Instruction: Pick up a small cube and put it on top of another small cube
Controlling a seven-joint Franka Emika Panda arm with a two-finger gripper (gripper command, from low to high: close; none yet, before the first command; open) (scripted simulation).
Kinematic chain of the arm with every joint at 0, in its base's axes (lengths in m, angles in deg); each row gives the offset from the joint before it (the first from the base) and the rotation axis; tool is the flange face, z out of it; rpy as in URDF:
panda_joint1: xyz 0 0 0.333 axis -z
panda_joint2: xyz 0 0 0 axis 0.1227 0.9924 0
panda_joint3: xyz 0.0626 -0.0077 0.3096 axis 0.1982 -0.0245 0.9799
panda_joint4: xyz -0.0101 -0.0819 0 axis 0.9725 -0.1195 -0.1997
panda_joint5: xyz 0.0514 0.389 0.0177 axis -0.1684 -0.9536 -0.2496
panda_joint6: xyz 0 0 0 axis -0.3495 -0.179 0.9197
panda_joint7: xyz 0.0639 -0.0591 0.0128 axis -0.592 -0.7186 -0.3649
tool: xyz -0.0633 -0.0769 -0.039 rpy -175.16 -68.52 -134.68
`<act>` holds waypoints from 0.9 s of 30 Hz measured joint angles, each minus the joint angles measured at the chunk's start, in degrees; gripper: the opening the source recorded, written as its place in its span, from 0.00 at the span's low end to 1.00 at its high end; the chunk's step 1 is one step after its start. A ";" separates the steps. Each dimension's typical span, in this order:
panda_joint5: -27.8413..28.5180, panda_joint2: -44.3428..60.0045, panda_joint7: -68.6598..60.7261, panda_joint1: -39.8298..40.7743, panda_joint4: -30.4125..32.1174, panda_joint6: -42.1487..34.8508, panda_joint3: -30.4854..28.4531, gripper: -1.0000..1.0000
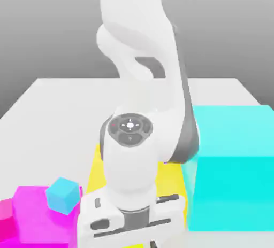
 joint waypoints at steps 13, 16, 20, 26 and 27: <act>0.17 -15.18 5.95 1.32 4.26 -11.11 -3.46 0.00; 0.42 -21.34 11.68 2.98 6.51 -15.00 -6.32 0.00; -0.73 -29.60 18.36 7.53 9.53 -20.07 -9.02 0.00; -3.38 -25.82 19.92 8.88 12.81 -13.02 -9.09 1.00; -3.38 -25.82 19.91 8.89 12.81 -13.02 -9.09 1.00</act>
